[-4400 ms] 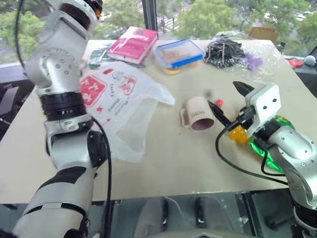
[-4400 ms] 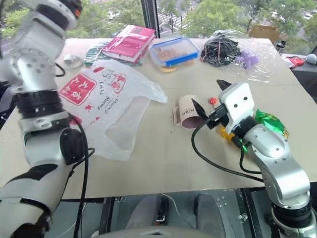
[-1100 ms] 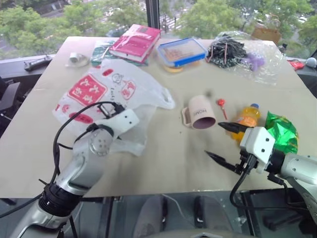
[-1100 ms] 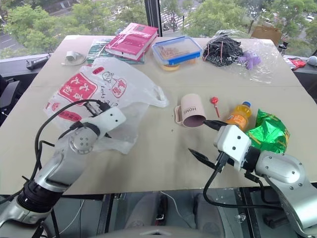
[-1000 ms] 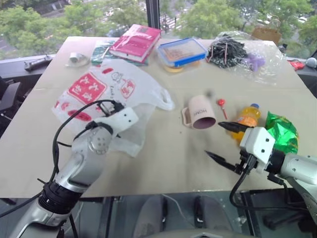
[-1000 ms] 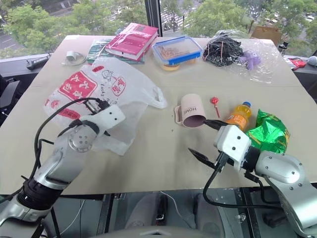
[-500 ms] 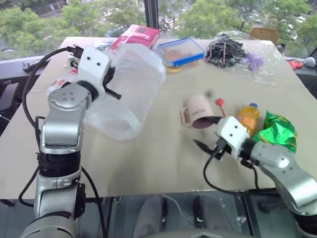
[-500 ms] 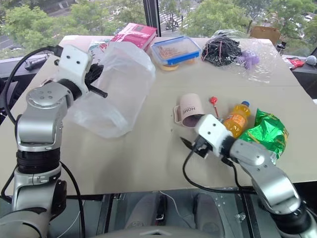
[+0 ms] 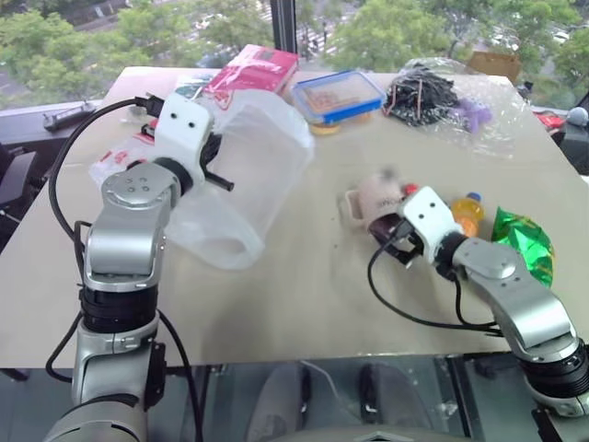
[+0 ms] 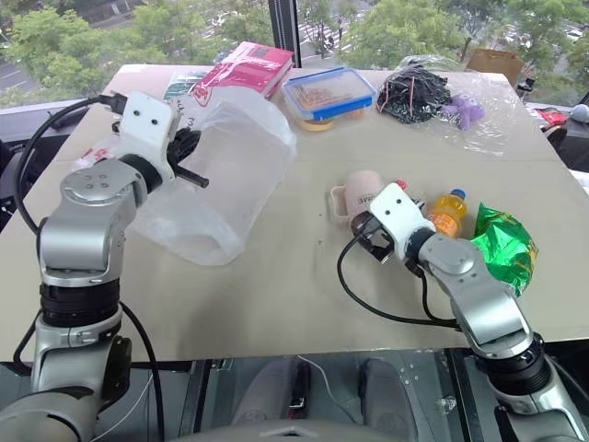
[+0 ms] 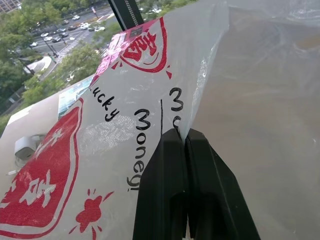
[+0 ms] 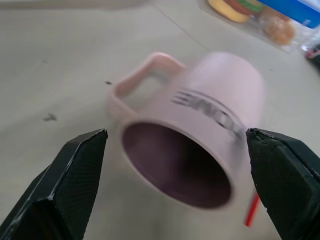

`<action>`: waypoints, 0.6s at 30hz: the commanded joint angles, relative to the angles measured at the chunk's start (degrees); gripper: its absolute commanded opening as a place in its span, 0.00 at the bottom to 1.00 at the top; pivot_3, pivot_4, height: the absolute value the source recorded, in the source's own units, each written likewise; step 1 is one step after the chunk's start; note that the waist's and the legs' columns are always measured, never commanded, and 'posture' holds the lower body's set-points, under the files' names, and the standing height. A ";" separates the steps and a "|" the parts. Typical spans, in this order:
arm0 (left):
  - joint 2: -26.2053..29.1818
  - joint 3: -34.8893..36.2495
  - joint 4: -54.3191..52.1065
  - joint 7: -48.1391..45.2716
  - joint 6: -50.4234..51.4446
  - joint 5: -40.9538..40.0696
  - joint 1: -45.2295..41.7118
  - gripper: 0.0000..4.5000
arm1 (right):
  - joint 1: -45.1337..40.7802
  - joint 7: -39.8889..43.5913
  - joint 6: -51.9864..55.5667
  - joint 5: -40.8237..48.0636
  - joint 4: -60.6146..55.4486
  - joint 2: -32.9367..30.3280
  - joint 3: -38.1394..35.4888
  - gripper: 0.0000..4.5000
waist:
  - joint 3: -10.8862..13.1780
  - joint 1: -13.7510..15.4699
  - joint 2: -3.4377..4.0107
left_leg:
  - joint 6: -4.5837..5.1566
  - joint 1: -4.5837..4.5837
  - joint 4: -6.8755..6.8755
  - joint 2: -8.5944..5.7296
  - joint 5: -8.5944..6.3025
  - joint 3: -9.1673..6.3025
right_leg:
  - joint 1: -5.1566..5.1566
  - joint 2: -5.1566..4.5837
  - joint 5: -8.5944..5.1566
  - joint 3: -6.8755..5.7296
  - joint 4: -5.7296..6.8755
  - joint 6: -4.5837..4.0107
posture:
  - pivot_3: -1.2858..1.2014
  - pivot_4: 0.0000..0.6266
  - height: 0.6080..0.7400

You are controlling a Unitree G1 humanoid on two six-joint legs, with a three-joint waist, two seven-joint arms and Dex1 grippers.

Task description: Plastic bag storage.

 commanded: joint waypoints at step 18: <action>-1.19 0.81 -4.44 -0.39 2.13 -3.83 -0.61 0.00 | -6.96 -1.73 -17.24 -6.45 13.88 8.82 1.12 0.01 | 0.01 -0.25 0.02 | 0.00 0.00 -0.07 -0.02 0.00 0.00 | -0.01 0.00 0.00 0.00 -0.05 0.00 | 0.52 0.24 1.00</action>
